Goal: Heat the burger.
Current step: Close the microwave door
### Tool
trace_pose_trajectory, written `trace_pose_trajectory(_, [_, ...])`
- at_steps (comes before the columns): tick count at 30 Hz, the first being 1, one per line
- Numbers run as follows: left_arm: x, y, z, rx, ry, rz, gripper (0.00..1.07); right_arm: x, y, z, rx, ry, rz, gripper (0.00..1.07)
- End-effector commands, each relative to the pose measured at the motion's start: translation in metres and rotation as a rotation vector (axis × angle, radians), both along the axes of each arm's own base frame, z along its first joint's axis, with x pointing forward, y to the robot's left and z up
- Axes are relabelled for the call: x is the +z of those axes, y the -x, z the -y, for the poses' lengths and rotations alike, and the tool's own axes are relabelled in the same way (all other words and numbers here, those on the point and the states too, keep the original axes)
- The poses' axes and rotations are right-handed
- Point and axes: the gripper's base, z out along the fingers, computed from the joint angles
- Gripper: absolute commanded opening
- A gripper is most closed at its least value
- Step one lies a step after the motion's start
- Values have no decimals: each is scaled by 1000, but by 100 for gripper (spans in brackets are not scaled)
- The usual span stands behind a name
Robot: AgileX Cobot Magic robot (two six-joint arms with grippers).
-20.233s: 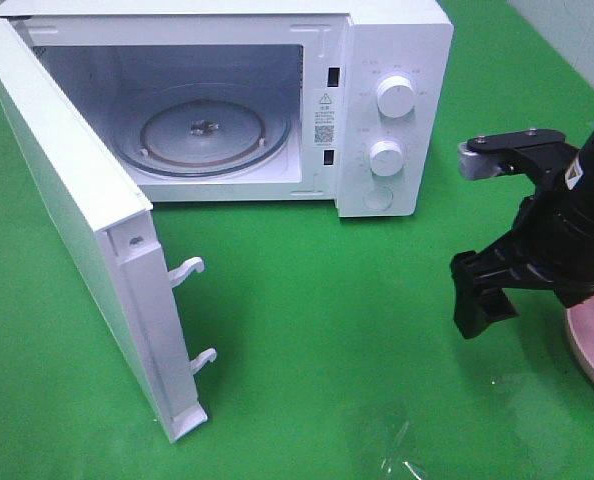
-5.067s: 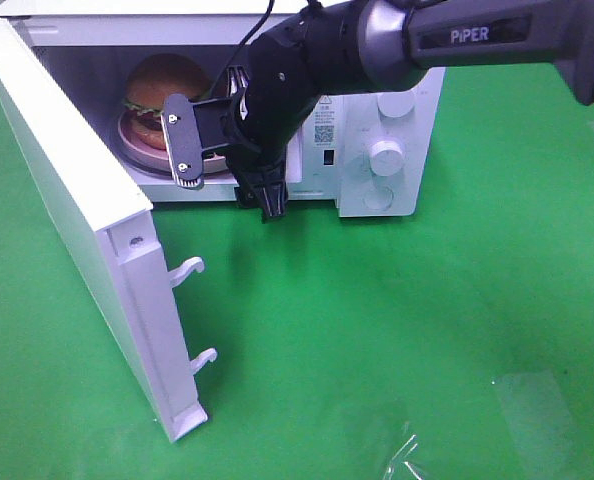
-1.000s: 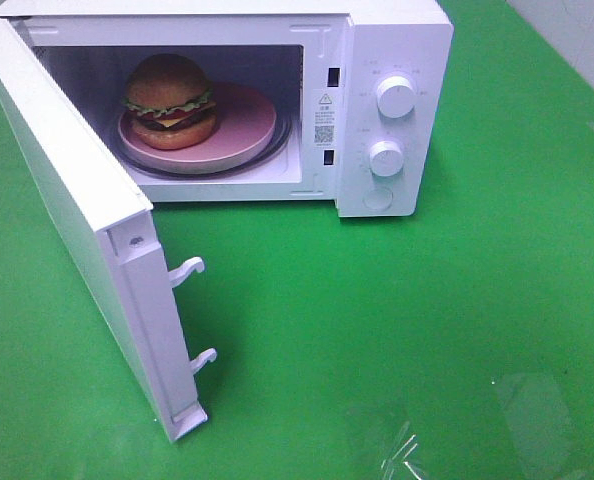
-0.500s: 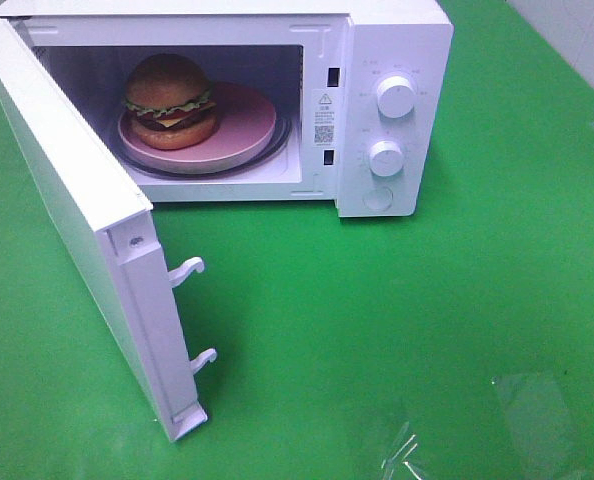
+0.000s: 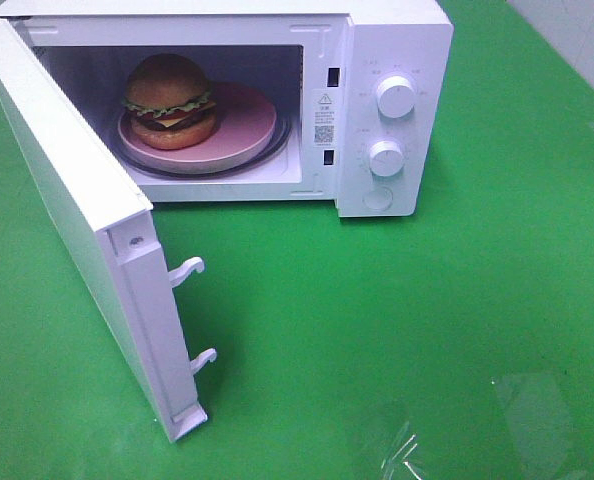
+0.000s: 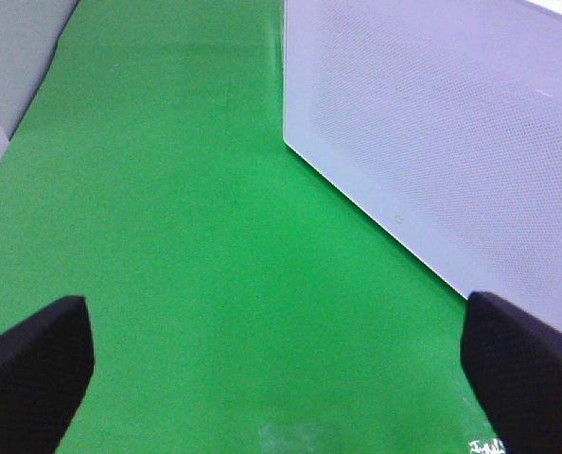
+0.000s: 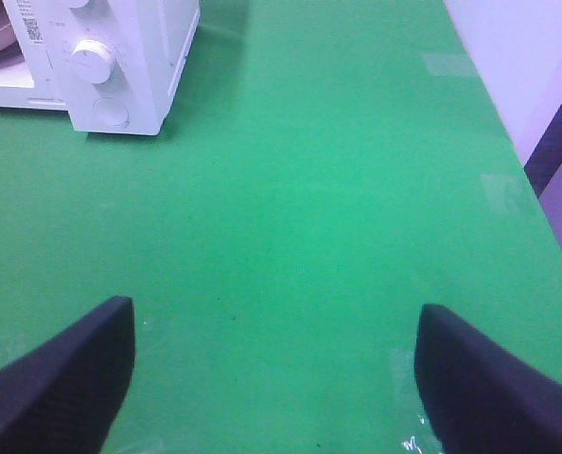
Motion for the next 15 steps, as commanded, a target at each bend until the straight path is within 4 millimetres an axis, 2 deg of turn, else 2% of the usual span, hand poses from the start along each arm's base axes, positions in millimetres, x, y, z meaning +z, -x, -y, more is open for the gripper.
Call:
trace_pose_trajectory(1, [1,2,1,-2,4,33,98,-1,3,0,2,9,28,76])
trace_pose_trajectory(15, [1,2,1,-2,6,33,98,-1,3,0,2,9,28,76])
